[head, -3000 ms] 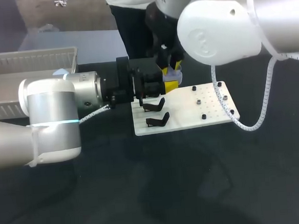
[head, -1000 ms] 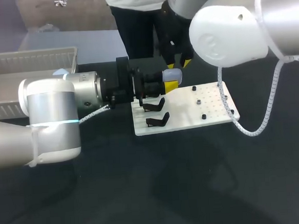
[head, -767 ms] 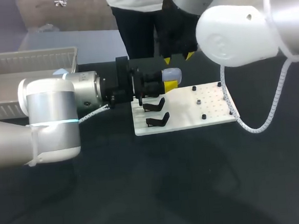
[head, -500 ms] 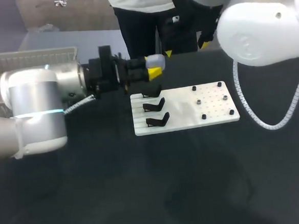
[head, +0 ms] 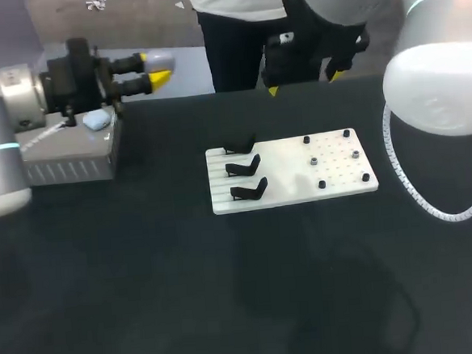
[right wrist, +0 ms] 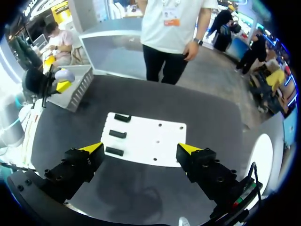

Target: Pick up each earbud case from the left stands, insert the matching earbuds, close the lid, and place the case in the box.

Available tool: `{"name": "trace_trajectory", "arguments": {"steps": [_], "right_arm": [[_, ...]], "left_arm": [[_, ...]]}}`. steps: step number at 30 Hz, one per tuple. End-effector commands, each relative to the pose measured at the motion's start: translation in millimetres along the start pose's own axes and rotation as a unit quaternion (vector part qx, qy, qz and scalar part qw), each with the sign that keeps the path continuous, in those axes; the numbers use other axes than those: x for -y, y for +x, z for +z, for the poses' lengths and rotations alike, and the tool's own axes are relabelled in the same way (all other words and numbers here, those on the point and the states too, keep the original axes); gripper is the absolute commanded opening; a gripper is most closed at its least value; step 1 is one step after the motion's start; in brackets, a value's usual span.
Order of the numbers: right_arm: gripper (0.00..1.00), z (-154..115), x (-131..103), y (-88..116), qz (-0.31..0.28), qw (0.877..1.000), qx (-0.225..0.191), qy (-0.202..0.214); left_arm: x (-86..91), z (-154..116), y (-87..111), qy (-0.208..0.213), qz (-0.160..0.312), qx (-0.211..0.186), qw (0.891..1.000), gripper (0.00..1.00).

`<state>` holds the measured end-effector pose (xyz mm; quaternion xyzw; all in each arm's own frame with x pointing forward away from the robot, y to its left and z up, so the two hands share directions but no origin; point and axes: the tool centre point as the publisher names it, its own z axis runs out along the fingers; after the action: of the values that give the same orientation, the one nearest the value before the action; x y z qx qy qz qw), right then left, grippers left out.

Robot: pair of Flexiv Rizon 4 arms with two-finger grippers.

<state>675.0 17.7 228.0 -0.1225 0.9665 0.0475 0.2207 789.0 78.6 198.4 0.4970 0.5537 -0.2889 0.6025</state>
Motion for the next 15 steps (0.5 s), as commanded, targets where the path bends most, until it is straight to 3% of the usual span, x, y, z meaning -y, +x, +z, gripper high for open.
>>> {"name": "trace_trajectory", "arguments": {"steps": [1,11,15], "right_arm": [[1.0,-3.1,-6.8,1.9,-0.001,1.0,-0.003,0.01],[1.0,-2.7,-18.1,10.0,0.013,0.999,-0.03,0.022],[1.0,-2.2,-19.9,15.5,0.018,0.999,-0.034,0.025]], "left_arm": [[-6.6,-57.4,10.0,-0.063,0.003,-0.004,0.998,0.0],[-33.2,-117.9,51.2,-0.145,0.003,-0.038,0.989,0.0],[-42.0,-136.0,73.7,-0.161,-0.023,-0.051,0.985,0.0]]}}
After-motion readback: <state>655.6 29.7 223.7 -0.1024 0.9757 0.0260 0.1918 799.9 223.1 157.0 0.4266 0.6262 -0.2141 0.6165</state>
